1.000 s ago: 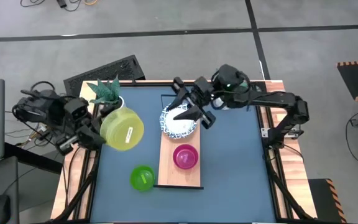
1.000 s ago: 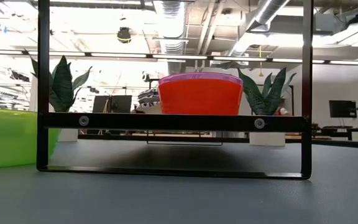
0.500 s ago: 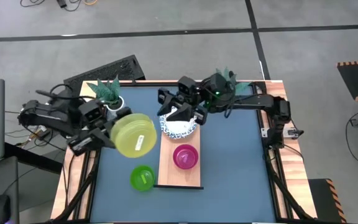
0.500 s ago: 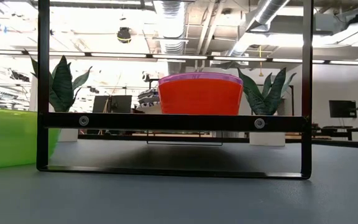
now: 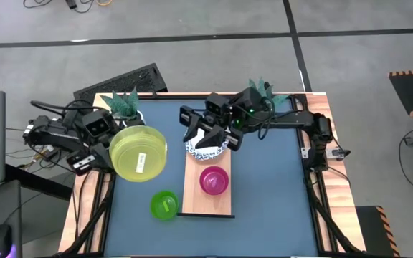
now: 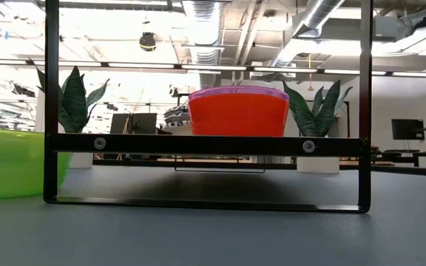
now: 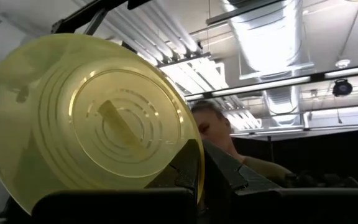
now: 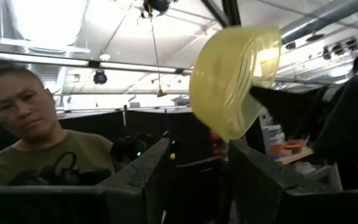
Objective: Place and stack bowls onto a shelf
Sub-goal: Stack the yellow bowl on top of the purple bowl on the shelf
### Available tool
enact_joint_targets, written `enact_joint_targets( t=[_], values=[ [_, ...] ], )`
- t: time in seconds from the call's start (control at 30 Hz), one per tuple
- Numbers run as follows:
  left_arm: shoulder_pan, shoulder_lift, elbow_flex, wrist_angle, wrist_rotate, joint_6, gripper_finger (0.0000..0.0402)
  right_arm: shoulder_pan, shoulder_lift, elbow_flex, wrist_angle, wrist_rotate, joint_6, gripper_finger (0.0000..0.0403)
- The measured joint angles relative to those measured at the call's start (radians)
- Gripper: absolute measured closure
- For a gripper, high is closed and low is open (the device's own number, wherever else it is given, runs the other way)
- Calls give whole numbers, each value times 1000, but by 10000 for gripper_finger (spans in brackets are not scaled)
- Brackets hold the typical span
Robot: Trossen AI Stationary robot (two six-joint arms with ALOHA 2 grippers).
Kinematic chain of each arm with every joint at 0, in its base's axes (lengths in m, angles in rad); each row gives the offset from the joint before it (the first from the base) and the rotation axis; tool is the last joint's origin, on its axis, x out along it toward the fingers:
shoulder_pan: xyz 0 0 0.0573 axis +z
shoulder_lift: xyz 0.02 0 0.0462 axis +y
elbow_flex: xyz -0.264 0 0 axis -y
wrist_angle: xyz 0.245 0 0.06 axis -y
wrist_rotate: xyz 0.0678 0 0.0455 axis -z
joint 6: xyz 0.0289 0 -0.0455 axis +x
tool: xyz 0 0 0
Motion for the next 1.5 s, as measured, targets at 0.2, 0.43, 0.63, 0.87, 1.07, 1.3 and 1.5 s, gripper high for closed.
enact_joint_targets(
  t=[0.2, 0.43, 0.63, 0.87, 1.07, 1.3, 1.5],
  values=[
    [27, 12, 0, -3, -22, -9, 402, 6, 25, 43, -9, 24, -17, 215],
    [38, 35, 0, 7, -24, -39, 402, 13, 88, 141, -34, 24, -6, 215],
    [38, 33, 0, 12, -25, -42, 402, 19, 107, 180, -38, 21, -2, 215],
    [38, 33, 0, 2, -24, -27, 402, 28, 106, 194, -32, 10, -9, 216],
    [38, 33, 0, -5, -26, -13, 402, 40, 106, 201, -45, 9, -11, 225],
    [38, 33, 0, -45, -38, 9, 402, 49, 106, 201, -44, 14, -13, 235],
    [38, 33, 0, -44, -44, 16, 401, 65, 106, 201, -75, 12, -76, 243]
  ],
)
